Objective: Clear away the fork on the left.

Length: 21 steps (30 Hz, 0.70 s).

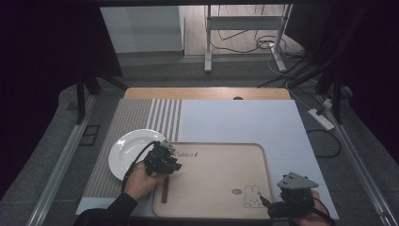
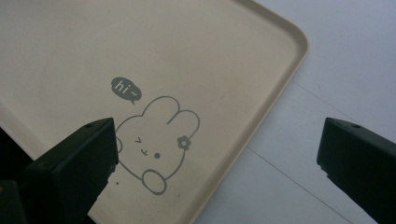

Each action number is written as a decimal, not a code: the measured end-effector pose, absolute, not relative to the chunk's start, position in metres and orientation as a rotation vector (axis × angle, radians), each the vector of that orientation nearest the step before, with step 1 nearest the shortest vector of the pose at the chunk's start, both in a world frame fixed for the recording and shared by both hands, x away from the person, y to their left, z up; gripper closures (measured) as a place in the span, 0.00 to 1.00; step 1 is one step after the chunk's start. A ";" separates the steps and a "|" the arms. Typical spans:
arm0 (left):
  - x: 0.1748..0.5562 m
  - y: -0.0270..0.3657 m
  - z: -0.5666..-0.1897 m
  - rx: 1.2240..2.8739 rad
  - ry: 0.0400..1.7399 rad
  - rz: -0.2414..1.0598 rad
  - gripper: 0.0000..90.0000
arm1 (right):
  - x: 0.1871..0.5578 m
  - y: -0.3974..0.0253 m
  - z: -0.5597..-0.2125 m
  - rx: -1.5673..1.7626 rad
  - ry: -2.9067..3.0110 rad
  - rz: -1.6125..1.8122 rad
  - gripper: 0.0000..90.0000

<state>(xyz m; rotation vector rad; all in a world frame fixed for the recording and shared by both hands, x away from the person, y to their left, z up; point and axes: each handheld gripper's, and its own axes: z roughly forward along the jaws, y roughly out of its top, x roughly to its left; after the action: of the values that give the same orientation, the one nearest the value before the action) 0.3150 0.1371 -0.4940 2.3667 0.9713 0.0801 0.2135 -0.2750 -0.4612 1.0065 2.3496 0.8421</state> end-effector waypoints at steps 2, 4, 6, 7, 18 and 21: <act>0.314 0.138 -0.491 2.356 0.955 0.092 0.62 | 0.213 -0.275 -0.461 1.007 2.349 0.842 0.00; 0.313 0.141 -0.489 2.332 0.948 0.086 0.57 | 0.213 -0.275 -0.461 1.007 2.349 0.843 0.00; 0.313 0.143 -0.488 2.316 0.956 0.090 0.51 | 0.214 -0.275 -0.461 1.007 2.350 0.843 0.00; 0.313 0.144 -0.488 2.314 0.953 0.095 0.48 | 0.213 -0.275 -0.461 1.007 2.349 0.841 0.00; 0.311 0.155 -0.489 2.276 0.897 0.150 0.26 | 0.214 -0.275 -0.461 1.009 2.349 0.843 0.00; 0.311 0.159 -0.488 2.258 0.899 0.158 0.21 | 0.214 -0.275 -0.461 1.008 2.348 0.843 0.00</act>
<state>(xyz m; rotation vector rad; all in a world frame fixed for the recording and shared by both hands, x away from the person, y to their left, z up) 0.3111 0.1587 -0.4884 2.2577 0.8987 0.1578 0.2136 -0.2750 -0.4611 1.0084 2.3482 0.8427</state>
